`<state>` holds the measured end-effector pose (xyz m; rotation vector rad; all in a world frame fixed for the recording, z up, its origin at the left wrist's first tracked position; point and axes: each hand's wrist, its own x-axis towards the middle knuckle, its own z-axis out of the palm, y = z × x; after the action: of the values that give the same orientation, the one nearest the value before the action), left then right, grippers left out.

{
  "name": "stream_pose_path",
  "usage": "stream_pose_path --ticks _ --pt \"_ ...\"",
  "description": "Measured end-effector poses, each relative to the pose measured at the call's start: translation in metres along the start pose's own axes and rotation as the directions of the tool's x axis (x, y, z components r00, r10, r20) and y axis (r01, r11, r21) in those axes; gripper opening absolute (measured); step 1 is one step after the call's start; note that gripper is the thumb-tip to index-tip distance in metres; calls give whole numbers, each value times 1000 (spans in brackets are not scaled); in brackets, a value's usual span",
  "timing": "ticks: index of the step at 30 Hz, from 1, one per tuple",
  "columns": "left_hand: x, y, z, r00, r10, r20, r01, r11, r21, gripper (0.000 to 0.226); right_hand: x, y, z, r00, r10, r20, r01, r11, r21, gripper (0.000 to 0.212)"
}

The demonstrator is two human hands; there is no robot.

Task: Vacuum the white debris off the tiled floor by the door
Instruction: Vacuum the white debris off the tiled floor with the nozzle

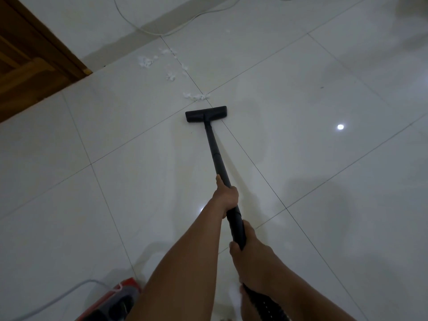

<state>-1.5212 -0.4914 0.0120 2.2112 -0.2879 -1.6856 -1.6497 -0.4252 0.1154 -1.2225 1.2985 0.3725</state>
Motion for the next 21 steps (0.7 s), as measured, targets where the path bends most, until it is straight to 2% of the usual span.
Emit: stream_pose_path --ticks 11,21 --pt "32 55 -7 1000 6 -20 -6 1000 -5 75 34 -38 -44 999 -30 17 31 998 -50 59" --pt "-17 36 -2 998 -30 48 28 999 38 76 -12 -28 -23 999 20 -36 -22 999 -49 59"
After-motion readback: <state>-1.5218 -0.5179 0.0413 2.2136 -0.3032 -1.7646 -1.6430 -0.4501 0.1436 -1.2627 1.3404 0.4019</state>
